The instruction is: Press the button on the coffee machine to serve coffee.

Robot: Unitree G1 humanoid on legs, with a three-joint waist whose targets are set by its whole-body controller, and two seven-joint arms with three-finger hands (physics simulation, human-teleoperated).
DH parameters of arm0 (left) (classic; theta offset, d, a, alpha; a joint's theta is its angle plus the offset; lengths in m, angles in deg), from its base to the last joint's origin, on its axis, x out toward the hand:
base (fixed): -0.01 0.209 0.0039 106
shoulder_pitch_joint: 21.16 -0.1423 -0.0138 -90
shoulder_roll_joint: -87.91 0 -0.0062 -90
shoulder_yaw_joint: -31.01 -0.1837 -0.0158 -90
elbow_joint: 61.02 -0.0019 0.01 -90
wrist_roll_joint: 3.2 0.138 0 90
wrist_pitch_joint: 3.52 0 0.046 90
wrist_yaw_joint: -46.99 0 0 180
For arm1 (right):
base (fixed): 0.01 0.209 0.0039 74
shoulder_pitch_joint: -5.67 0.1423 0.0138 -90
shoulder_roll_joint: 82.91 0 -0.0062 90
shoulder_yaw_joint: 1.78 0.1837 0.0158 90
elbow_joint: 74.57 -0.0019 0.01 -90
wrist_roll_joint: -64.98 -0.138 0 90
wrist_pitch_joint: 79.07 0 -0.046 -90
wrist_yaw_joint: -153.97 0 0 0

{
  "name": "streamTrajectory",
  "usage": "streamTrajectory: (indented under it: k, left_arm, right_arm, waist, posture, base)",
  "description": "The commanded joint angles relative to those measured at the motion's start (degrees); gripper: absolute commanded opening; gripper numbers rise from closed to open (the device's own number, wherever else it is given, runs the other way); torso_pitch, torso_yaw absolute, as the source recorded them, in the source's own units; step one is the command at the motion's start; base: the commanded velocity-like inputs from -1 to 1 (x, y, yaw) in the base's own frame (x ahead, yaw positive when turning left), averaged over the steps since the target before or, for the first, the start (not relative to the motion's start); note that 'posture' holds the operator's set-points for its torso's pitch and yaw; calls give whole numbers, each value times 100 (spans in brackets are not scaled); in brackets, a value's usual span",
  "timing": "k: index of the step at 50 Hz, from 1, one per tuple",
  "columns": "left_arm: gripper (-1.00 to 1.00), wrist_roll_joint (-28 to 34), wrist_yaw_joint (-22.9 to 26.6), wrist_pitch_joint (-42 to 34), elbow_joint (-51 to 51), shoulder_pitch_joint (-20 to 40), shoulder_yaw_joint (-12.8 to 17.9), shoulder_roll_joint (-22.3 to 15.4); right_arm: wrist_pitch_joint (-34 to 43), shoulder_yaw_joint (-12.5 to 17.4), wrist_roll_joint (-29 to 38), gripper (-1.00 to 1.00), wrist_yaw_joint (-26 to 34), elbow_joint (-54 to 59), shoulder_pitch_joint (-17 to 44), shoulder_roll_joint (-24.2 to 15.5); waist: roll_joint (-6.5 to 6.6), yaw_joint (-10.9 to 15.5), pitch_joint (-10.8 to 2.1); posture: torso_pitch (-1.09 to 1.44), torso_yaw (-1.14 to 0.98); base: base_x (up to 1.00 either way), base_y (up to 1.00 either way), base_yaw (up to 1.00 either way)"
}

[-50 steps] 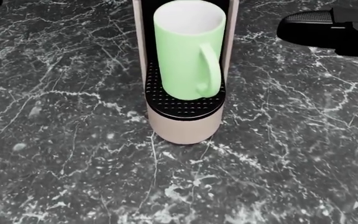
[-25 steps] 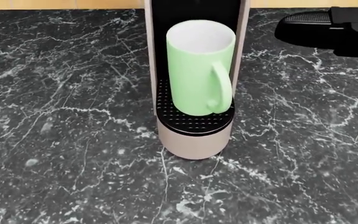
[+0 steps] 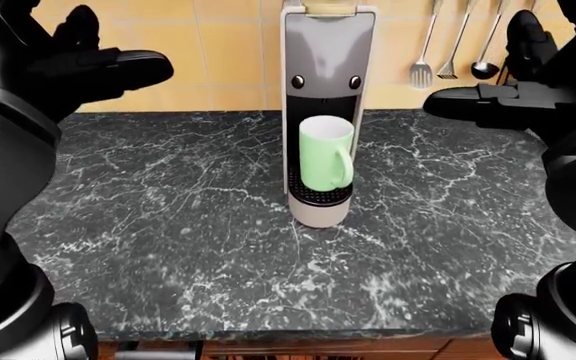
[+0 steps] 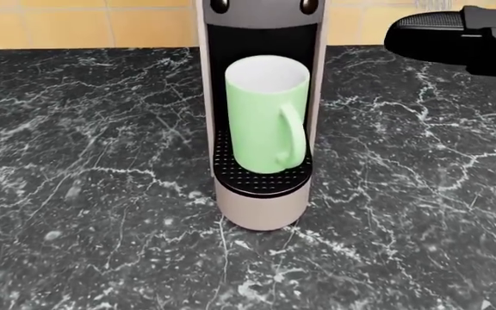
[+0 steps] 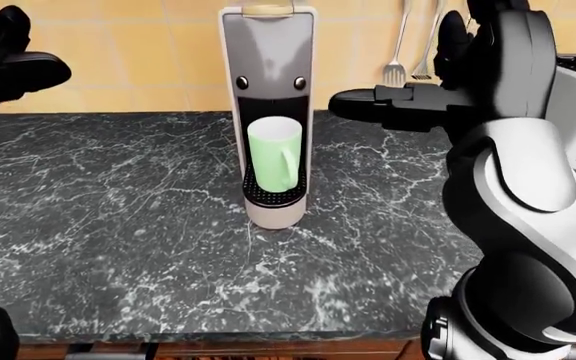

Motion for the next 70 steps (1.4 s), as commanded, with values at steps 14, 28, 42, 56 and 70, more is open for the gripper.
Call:
streamTrajectory:
  k: [14, 28, 42, 56, 70]
  left_arm:
    - [100, 3, -37, 245, 19, 150, 71, -89]
    - [100, 64, -1, 302, -23, 110, 60, -41]
    - [100, 37, -25, 322, -15, 86, 71, -13]
    - [100, 24, -56, 365, -48, 86, 57, -21]
    - [100, -3, -74, 401, -34, 64, 48, -22]
  right_arm:
    - [-157, 41, -15, 100, -29, -29, 145, -75]
    - [-154, 48, -58, 100, -59, -40, 153, -82]
    - [-156, 44, -100, 100, -95, -54, 147, -85]
    - [-187, 50, -120, 100, -99, -22, 138, -111]
    - [-165, 57, -161, 100, -155, -35, 164, -84]
  waist:
    - [13, 17, -416]
    - [9, 40, -717]
    - [5, 48, -941]
    - [5, 49, -986]
    - [3, 55, -973]
  posture:
    - [-33, 0]
    - [-37, 0]
    - [-43, 0]
    - [-43, 0]
    - [-43, 0]
  base:
    - [0, 0, 0]
    - [0, 0, 0]
    - [0, 0, 0]
    - [0, 0, 0]
    - [0, 0, 0]
